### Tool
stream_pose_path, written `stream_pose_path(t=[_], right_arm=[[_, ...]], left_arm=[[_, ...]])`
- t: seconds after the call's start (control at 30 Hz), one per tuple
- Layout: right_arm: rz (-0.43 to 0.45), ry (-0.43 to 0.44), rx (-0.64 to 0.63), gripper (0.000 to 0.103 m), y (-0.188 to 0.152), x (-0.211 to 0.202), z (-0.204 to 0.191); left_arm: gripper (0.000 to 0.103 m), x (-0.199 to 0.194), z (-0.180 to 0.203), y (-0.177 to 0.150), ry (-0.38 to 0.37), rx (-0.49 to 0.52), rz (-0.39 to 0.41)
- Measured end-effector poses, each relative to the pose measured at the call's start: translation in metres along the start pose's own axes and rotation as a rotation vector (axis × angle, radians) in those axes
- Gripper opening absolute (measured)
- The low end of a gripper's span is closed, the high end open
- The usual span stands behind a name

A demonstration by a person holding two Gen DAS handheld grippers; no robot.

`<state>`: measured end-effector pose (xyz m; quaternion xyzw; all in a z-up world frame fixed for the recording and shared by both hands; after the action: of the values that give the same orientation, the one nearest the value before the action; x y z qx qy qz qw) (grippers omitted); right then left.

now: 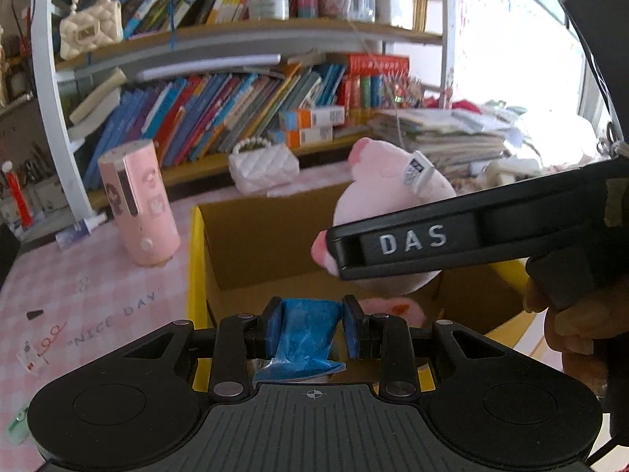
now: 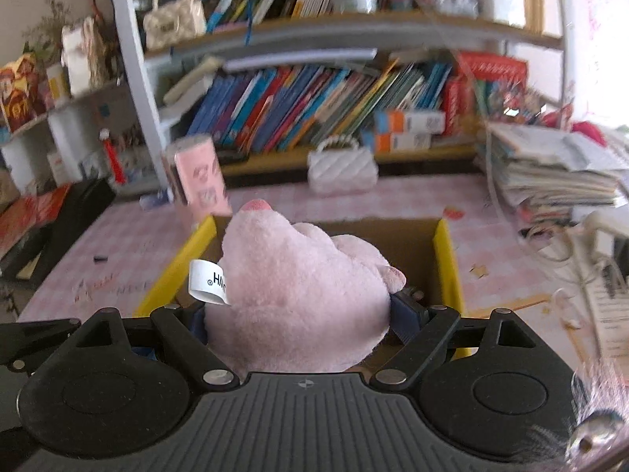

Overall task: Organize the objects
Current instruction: 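Lower the plush pig into the box with the right tool while the left holds the cloth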

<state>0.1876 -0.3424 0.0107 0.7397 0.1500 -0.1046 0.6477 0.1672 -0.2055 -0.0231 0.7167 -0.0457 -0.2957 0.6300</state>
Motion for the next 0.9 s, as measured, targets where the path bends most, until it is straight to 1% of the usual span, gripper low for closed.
stream_pose_path(t=[0.17,0.3,0.47,0.67,0.73,0.77,0.8,0.87,0.9], right_arm=[[-0.085,0.042,-0.015,0.085,-0.009,0.023,0.000],[-0.143,0.062,-0.028,0.086,-0.014,0.038,-0.001],[-0.208,0.052,-0.019,0.087,-0.020,0.051,0.003],[-0.263,0.031,0.007,0.089,-0.018,0.061,0.007],[-0.265,0.029,0.017,0.089,-0.018,0.061,0.008],[-0.259,0.030,0.017,0.089,-0.017,0.060,0.008],[-0.249,0.031,0.011,0.090,-0.017,0.059,0.008],[-0.232,0.032,-0.001,0.091,-0.016,0.056,0.006],[-0.221,0.029,-0.008,0.092,-0.016,0.054,0.005]], left_arm=[[0.030,0.015,0.001,-0.008,0.018,-0.007,-0.054],[0.030,0.022,-0.002,-0.011,0.030,-0.032,-0.076],[0.030,0.027,-0.001,-0.012,0.030,-0.037,-0.089],[0.032,0.029,-0.001,-0.011,0.032,-0.029,-0.088],[0.035,0.027,0.000,-0.010,0.035,-0.012,-0.078],[0.039,0.025,0.000,-0.009,0.037,-0.004,-0.072],[0.048,0.024,0.001,-0.008,0.043,0.003,-0.065],[0.059,0.017,0.002,-0.007,0.049,0.016,-0.044],[0.061,0.013,0.002,-0.005,0.048,0.023,-0.032]])
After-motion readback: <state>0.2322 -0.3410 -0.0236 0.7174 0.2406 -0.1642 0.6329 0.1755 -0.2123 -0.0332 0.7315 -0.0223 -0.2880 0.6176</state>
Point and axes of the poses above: each gripper's, at about its wrist camera, not at the fingertips, and x roughly the way its jaws point, z to its right, y to its top, the point moved 2 cm from there along x, roughly the way its jaws point, and after that the axes turned 15 degrees about z, right-handed, at the moved point
